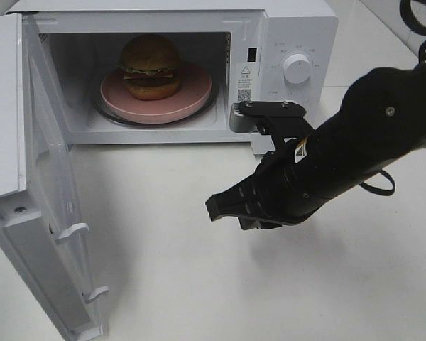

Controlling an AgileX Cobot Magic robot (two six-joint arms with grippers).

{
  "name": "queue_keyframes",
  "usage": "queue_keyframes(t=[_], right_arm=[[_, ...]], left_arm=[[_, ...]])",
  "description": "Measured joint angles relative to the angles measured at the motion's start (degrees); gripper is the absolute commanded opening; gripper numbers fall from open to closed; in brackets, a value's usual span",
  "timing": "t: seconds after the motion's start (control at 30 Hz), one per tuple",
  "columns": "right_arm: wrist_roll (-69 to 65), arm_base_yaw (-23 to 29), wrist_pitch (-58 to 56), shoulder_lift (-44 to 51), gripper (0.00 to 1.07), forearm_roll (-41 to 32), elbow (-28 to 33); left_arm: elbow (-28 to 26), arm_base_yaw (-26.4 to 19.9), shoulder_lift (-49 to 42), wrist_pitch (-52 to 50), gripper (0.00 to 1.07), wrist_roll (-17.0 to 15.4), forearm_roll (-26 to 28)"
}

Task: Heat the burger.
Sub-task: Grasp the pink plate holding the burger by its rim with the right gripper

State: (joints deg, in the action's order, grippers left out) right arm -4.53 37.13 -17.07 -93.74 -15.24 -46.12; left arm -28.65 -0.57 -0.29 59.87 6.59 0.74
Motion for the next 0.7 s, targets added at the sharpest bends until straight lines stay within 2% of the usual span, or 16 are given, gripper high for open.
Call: queue_keyframes(t=[0.03,0.07,0.13,0.2,0.3,0.43,0.5,0.53,0.57,0.63,0.67,0.7], right_arm=[[1.1,0.0,-4.6,0.0,0.07,4.0,-1.9],[1.1,0.0,-4.6,0.0,0.07,4.0,-1.9],[4.5,0.0,-11.0,0.0,0.08,9.6,-4.6],[6.0,0.0,-13.3,0.0,0.08,11.5,-5.5],[15.4,0.0,-21.3,0.0,0.09,17.3,-8.5],[24.2,0.0,-26.0,0.3,0.10,20.6,-10.3],[34.7,0.0,-27.7,0.5,0.11,22.4,-11.6],[34.7,0.0,-27.7,0.5,0.11,22.4,-11.6],[42.9,0.0,-27.9,0.5,0.12,23.2,-11.9],[46.4,0.0,-27.9,0.5,0.13,23.5,-11.9],[54.5,0.0,-27.6,0.6,0.16,23.7,-12.0],[54.5,0.0,-27.6,0.6,0.16,23.7,-12.0]], left_arm=[[0.0,0.0,0.0,0.0,0.84,0.0,0.0],[0.0,0.0,0.0,0.0,0.84,0.0,0.0],[0.0,0.0,0.0,0.0,0.84,0.0,0.0],[0.0,0.0,0.0,0.0,0.84,0.0,0.0],[0.0,0.0,0.0,0.0,0.84,0.0,0.0],[0.0,0.0,0.0,0.0,0.84,0.0,0.0],[0.0,0.0,0.0,0.0,0.84,0.0,0.0],[0.0,0.0,0.0,0.0,0.84,0.0,0.0],[0.0,0.0,0.0,0.0,0.84,0.0,0.0],[0.0,0.0,0.0,0.0,0.84,0.0,0.0],[0.0,0.0,0.0,0.0,0.84,0.0,0.0],[0.0,0.0,0.0,0.0,0.84,0.0,0.0]])
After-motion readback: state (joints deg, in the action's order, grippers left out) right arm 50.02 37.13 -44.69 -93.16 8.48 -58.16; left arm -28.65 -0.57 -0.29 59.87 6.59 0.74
